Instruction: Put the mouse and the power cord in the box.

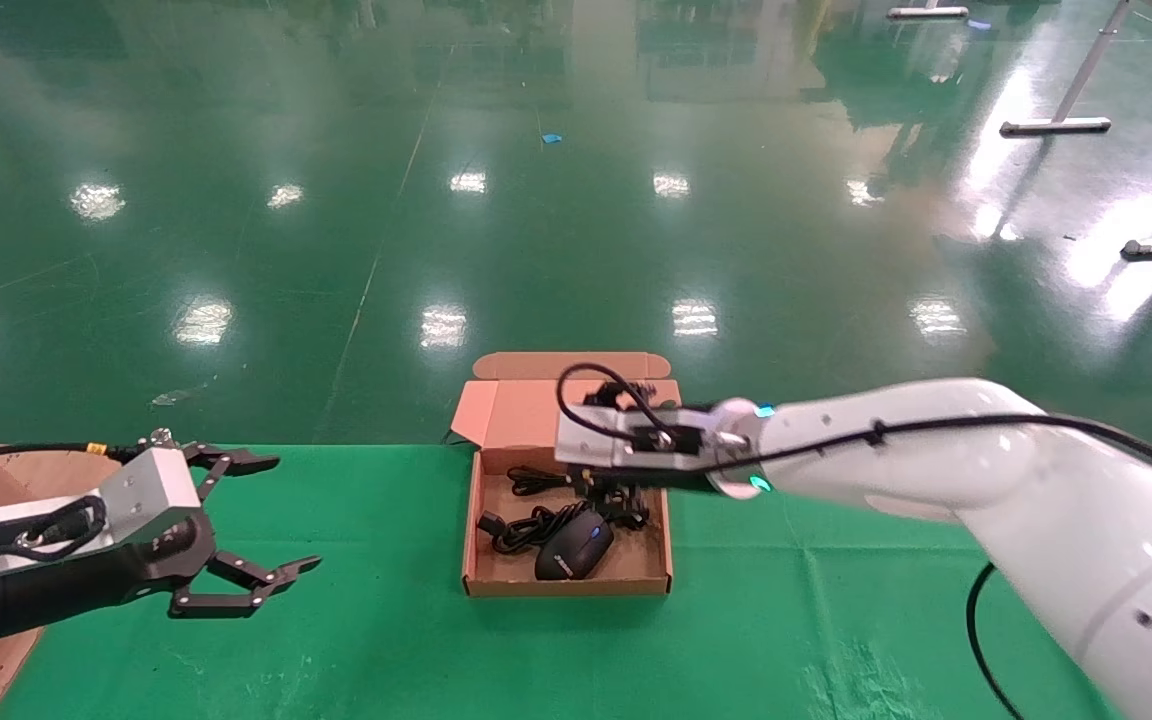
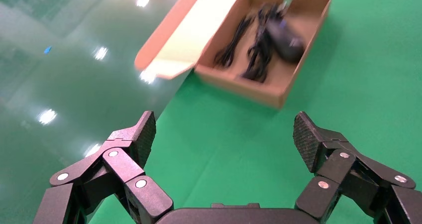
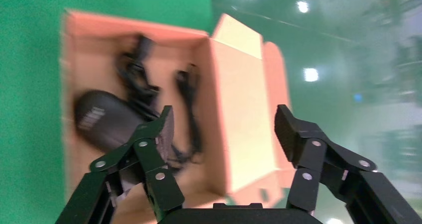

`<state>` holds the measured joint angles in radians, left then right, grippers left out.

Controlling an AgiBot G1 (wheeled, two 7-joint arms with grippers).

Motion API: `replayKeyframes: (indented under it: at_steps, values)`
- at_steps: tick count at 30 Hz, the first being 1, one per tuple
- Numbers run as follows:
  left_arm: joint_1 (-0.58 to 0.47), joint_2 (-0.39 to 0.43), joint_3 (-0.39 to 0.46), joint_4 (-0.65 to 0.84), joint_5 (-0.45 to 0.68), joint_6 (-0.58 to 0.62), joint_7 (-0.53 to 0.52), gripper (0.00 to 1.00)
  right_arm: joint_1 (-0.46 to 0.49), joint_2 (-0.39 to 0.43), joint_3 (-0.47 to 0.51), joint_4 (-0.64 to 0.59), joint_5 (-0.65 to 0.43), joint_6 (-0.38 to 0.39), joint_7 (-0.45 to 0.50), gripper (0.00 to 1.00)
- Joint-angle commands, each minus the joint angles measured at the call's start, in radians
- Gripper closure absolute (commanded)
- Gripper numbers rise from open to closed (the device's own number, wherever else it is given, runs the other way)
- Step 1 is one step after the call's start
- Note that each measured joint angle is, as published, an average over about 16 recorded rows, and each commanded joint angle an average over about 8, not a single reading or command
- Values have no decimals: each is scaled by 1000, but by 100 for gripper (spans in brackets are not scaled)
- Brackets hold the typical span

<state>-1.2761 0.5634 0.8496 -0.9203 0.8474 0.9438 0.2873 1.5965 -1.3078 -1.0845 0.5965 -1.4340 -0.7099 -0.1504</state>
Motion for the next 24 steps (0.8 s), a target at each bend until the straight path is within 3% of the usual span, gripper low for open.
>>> replayKeyframes:
  at_steps: [1,24]
  values:
    - [6,1,-17,-11,-4,17,-14,0,-15,19,23,19,20,-22,10,0]
    - [91,22,-258,-164,-53,249,-215,0,-233,310,359,306,313,-350,151,0]
